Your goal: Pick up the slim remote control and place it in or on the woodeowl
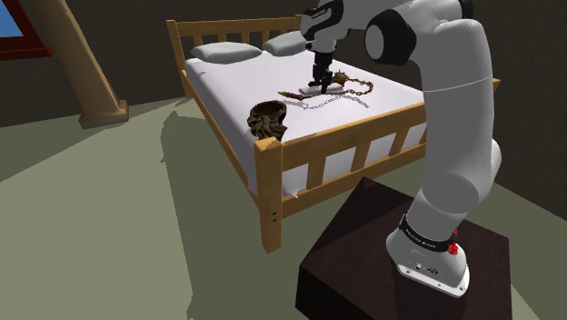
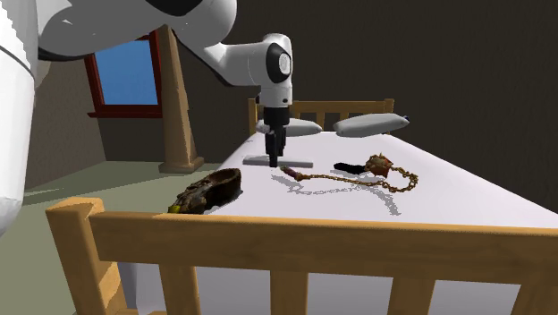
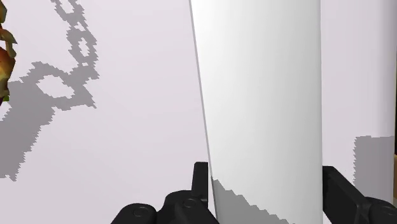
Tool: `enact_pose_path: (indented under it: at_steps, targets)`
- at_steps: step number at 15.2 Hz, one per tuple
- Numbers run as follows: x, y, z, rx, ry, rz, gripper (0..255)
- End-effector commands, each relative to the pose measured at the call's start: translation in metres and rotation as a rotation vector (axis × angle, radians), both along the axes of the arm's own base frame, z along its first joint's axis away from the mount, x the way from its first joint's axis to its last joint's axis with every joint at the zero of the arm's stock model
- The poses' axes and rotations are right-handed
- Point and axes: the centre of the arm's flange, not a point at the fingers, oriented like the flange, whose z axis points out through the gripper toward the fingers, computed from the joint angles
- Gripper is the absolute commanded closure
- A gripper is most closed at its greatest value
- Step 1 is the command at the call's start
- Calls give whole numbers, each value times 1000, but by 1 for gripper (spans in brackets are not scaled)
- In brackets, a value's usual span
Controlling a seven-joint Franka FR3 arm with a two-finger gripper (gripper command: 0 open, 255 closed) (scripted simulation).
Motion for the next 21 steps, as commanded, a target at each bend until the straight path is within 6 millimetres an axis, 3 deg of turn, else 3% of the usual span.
enact_pose_path:
  at_steps: [1,20,21]
  targets:
    - [8,11,4,0,0,0,255]
    - [140,224,5,0,0,0,255]
    - [140,224,-1,0,0,0,255]
